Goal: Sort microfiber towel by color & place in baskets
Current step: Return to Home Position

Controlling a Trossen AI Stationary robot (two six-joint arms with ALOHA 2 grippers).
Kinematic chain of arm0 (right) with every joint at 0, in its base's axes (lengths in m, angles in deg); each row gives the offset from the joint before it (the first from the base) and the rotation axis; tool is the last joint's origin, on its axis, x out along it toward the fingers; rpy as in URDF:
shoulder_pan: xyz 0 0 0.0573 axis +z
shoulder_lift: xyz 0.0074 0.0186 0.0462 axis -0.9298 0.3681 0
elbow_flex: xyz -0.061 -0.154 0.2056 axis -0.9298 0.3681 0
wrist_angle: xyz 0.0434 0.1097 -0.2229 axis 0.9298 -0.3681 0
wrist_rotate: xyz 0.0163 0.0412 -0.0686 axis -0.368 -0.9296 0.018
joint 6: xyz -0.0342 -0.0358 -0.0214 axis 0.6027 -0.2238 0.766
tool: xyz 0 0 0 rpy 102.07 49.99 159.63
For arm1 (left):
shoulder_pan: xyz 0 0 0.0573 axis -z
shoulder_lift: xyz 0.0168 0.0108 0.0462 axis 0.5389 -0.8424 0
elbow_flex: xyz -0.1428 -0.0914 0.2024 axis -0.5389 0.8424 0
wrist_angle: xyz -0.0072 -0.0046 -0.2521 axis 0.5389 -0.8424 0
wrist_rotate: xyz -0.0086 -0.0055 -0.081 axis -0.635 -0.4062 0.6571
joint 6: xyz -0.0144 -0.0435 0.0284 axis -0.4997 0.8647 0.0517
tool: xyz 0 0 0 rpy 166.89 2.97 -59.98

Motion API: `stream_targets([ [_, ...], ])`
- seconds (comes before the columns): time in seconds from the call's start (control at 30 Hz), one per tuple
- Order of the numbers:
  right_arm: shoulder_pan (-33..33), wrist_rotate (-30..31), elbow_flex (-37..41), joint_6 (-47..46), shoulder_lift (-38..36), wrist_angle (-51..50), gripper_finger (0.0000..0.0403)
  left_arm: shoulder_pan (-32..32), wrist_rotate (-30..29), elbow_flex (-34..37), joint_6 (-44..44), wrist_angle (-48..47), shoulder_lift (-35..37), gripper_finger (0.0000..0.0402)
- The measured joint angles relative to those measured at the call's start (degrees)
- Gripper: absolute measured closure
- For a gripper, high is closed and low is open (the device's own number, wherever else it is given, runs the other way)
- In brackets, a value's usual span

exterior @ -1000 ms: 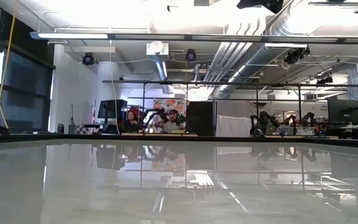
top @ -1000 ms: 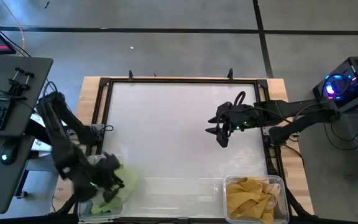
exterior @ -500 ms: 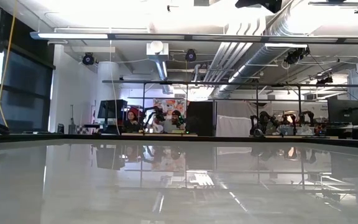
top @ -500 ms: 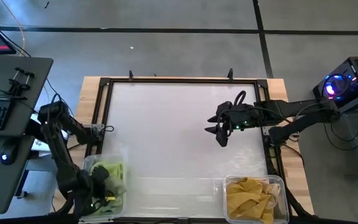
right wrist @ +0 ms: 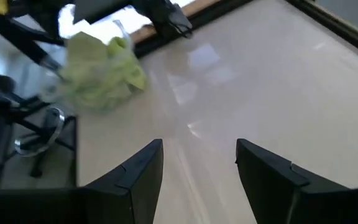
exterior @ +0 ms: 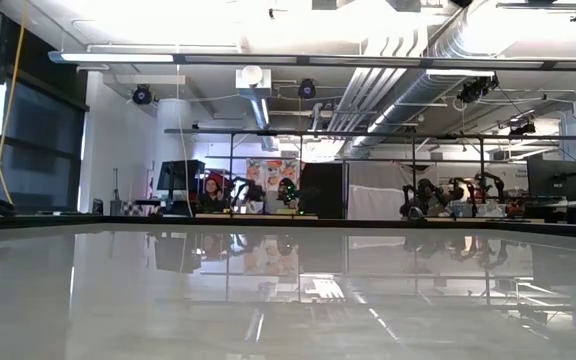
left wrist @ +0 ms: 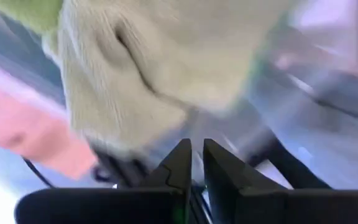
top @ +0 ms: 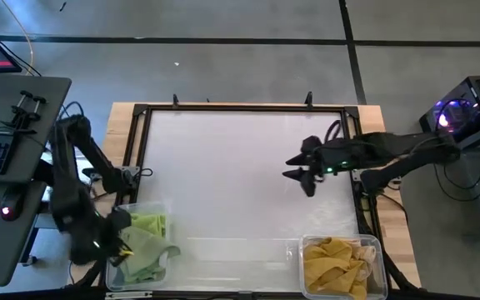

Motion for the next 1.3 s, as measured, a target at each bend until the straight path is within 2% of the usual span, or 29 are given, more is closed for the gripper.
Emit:
stream_targets([
  [0.07,1.29,0.58,0.00,-0.56,-2.41,-0.28,0.0206,0.01,-1.73,-2.10,0.04,-0.51,3.27,0.0362],
  [0.1,2.58,1.67,0.08,-0.75,-3.77,-0.70,0.0206,0.05,-5.38,-3.13,0.00,-0.99,4.49,0.0359],
  [0.13,4.39,3.66,0.64,-0.73,-5.07,-0.57,0.0206,0.09,-11.49,-4.10,-0.43,-1.49,5.49,0.0357],
  [0.17,6.59,5.92,1.59,-0.72,-6.62,-0.09,0.0206,0.11,-20.17,-4.90,-2.07,-2.09,6.22,0.0356],
  [0.27,14.12,11.50,6.93,-2.85,-11.93,2.47,0.0213,-0.12,-52.13,-5.32,-11.43,-1.27,6.77,0.0360],
  [0.3,16.64,13.35,8.97,-3.87,-14.08,3.65,0.0219,-0.47,-59.97,-5.30,-14.19,-0.96,6.66,0.0364],
  [0.33,19.09,15.48,11.16,-4.88,-16.44,5.22,0.0226,-1.34,-65.42,-5.30,-16.39,-1.00,6.65,0.0369],
  [0.4,23.54,19.45,15.28,-5.93,-21.47,8.27,0.0246,-3.87,-71.68,-5.13,-20.22,-1.49,6.88,0.0382],
  [0.5,28.29,23.72,21.66,-4.46,-28.95,13.71,0.0285,-7.89,-77.34,-2.36,-23.10,-3.60,8.98,0.0398],
  [0.6,30.23,25.42,27.99,-1.43,-36.38,19.66,0.0325,-12.67,-77.67,3.37,-24.00,-3.07,14.77,0.0401],
  [0.67,30.58,25.68,32.15,0.90,-40.81,23.73,0.0348,-14.28,-76.85,8.98,-24.12,0.45,19.68,0.0401],
  [0.8,30.62,25.61,40.25,3.55,-47.95,30.46,0.0389,-14.56,-75.84,22.24,-29.13,15.96,30.66,0.0401],
  [0.9,30.60,25.65,44.83,3.69,-52.02,34.66,0.0399,-16.14,-73.09,32.18,-38.99,33.52,37.54,0.0401],
  [1.07,30.57,27.09,50.06,4.68,-56.36,39.62,0.0400,-24.49,-59.66,46.49,-58.52,63.40,44.04,0.0401],
  [1.3,27.78,29.92,53.20,5.13,-59.54,39.85,0.0402,-45.73,-30.47,63.71,-69.44,86.67,50.39,0.0401],
])
